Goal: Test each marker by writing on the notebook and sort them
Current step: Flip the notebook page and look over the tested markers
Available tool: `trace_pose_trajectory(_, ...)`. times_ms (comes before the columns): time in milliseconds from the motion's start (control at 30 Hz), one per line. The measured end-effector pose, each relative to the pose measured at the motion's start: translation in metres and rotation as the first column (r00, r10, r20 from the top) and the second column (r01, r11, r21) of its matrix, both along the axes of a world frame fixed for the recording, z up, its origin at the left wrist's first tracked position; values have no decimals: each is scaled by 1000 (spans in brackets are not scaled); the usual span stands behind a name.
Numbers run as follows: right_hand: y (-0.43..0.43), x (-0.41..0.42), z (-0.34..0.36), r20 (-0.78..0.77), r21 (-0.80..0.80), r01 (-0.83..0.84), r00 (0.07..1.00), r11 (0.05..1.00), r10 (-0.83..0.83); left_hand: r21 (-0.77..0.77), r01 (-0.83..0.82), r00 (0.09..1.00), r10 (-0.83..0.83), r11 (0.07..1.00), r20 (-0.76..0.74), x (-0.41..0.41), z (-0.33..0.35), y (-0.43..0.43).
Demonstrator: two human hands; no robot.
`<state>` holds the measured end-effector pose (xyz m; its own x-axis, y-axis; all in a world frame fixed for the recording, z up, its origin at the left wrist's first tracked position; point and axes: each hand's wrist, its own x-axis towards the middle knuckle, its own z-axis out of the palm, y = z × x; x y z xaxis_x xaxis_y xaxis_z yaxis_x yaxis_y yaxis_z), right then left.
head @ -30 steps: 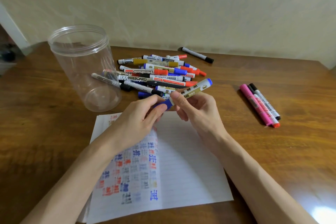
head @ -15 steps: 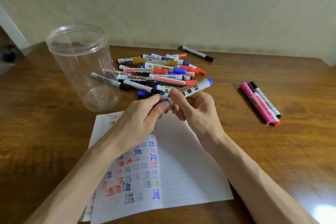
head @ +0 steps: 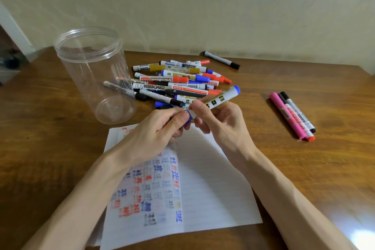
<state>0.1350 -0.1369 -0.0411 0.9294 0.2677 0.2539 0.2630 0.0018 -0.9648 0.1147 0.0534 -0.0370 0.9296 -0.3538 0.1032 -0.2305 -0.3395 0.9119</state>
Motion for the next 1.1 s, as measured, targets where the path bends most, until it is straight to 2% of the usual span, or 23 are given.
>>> trace_pose_trajectory(67, 3, -2, -1, -32, 17, 15, 999, 1000, -14, 20, -41, 999, 40, 999, 33, -1, -2, -2)
trace_pose_trajectory(167, 9, -5, -4, -90, 11, 94, 992, 996, -92, 146, -167, 974, 140, 975, 178, -2, -7, -3)
trace_pose_trajectory(233, 11, -5, -6, -131, 9, 147, 981, 989, -144, 244, -225, 941, 146, 943, 306, -3, -9, -3)
trace_pose_trajectory(300, 11, -4, -7, -153, 26, 162, 976, 987, -156, 290, -231, 926, 119, 929, 358, -3, -11, -3)
trace_pose_trajectory(567, 4, -1, -4, -113, 50, 98, 989, 994, -92, 165, -124, 980, 95, 978, 173, -1, -7, -2)
trace_pose_trajectory(834, -1, 1, -3, -34, 19, 37, 999, 999, -36, 40, -46, 997, 43, 998, 68, -2, 1, -2)
trace_pose_trajectory(1034, -1, -1, 1, -16, 15, -14, 1000, 1000, 15, -78, 27, 996, -33, 997, -78, -1, 2, 4)
trace_pose_trajectory(1100, 0, -1, 0, -37, 30, 3, 999, 1000, -2, -51, -7, 999, 4, 999, -46, 0, -1, 3)
